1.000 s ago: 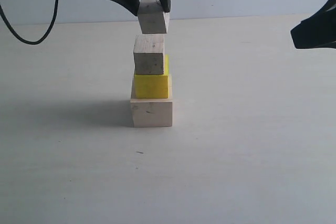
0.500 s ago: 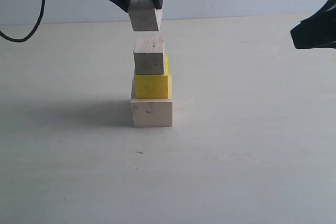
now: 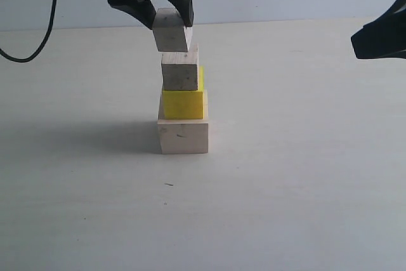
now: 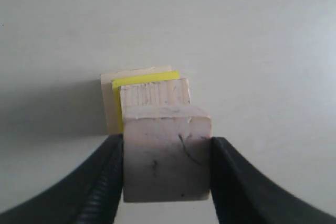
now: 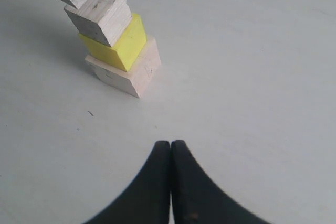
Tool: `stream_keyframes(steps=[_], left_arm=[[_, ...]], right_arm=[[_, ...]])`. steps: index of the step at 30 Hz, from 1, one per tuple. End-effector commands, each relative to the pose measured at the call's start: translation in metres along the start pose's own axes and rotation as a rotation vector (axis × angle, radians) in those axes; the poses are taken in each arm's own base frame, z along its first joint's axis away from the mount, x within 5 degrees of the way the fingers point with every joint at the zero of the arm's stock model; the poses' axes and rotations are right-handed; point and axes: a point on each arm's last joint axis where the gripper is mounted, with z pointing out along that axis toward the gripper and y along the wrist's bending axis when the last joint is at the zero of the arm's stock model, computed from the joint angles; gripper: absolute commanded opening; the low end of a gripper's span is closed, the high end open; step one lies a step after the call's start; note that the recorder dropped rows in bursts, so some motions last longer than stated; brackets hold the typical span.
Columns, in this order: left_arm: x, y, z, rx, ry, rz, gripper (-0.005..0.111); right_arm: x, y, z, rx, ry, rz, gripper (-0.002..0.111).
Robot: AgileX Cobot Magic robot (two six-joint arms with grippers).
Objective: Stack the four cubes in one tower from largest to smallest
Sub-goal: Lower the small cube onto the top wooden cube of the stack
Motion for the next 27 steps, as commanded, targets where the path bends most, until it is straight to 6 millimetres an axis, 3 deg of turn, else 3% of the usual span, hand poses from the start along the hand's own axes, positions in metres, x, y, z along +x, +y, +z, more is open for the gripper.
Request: stream_keyframes(steps=[1,9,27], left_arm=[[0.001,-0.001,0.005,-0.010,0.005,0.007,0.000],[0.000,-0.002,0.020,-0.028,0.033,0.012,0.000],[0.000,-0.002,0.020,-0.028,0.033,0.010,0.000]], right_arm=[[0.000,0.000,-0.001,-0.002,-0.017,0.004,0.000],[0.000,0.000,-0.001,-0.002,-0.017,0.004,0.000],[0.000,0.000,-0.001,-0.002,-0.015,0.004,0.000]])
